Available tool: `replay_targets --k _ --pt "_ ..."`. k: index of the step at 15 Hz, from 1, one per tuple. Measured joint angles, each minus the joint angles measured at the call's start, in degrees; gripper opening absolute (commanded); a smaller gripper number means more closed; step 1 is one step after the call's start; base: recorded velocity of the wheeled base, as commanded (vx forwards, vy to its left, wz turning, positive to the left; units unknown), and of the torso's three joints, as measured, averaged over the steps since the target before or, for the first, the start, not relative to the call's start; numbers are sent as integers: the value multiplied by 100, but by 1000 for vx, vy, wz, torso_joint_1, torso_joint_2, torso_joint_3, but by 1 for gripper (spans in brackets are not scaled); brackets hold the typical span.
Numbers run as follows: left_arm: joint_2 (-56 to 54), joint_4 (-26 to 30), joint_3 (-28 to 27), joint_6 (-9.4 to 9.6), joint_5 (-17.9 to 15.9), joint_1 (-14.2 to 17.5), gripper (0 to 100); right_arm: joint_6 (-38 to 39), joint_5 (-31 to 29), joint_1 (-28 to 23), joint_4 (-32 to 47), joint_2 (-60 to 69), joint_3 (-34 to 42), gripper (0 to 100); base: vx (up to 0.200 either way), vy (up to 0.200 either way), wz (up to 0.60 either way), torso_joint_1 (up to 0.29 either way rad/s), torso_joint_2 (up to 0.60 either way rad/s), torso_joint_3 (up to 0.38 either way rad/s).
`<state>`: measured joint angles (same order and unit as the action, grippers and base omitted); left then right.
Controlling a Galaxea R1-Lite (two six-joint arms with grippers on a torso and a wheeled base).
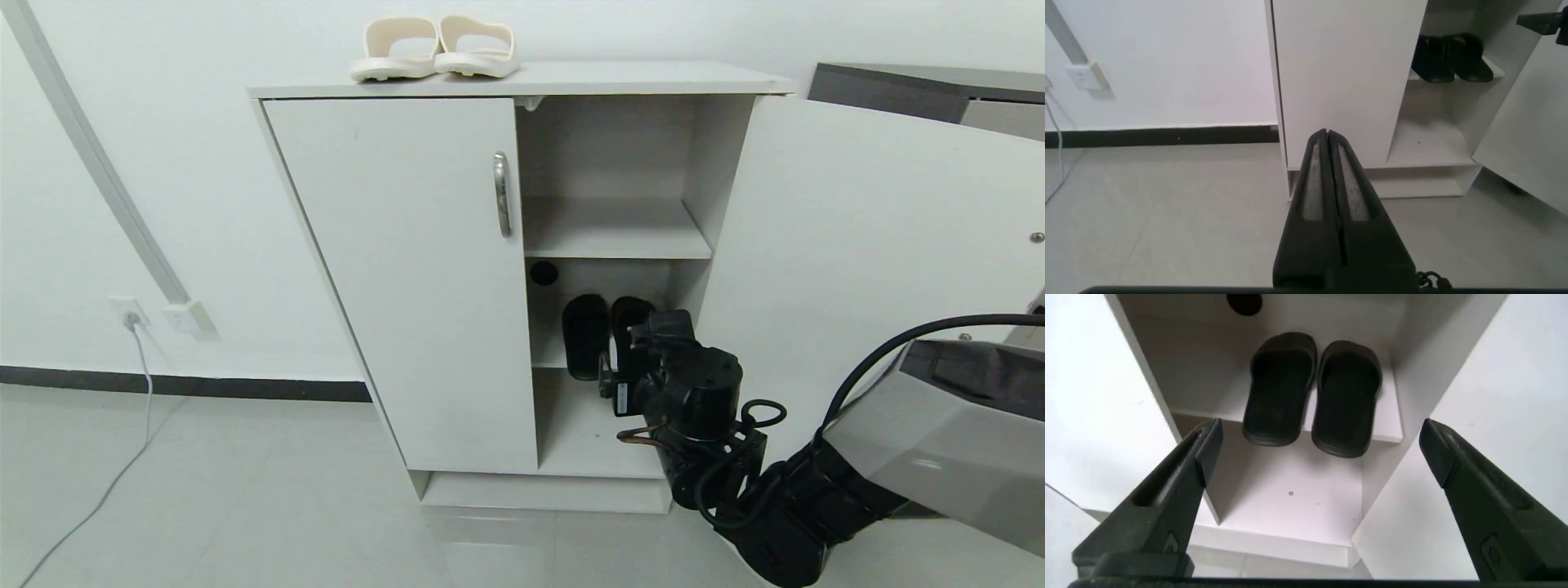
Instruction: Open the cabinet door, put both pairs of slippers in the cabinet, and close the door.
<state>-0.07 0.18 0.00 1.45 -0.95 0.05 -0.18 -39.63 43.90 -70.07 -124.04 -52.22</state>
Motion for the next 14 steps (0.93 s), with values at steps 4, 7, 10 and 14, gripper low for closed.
replay_targets --k 4,7,10,14 --pt "0 0 0 -74 -2 2 0 2 0 20 -7 91 151 100 0 0 0 0 0 0" --pt "0 0 0 -74 0 0 0 2 0 22 -77 108 206 100 0 67 0 2 2 -1" --pt "0 0 0 -74 -5 2 0 2 -2 22 -93 113 226 100 0 200 0 1 2 4" --pt "0 2 0 -74 0 5 0 2 6 26 -98 127 243 100 0 200 0 7 0 10"
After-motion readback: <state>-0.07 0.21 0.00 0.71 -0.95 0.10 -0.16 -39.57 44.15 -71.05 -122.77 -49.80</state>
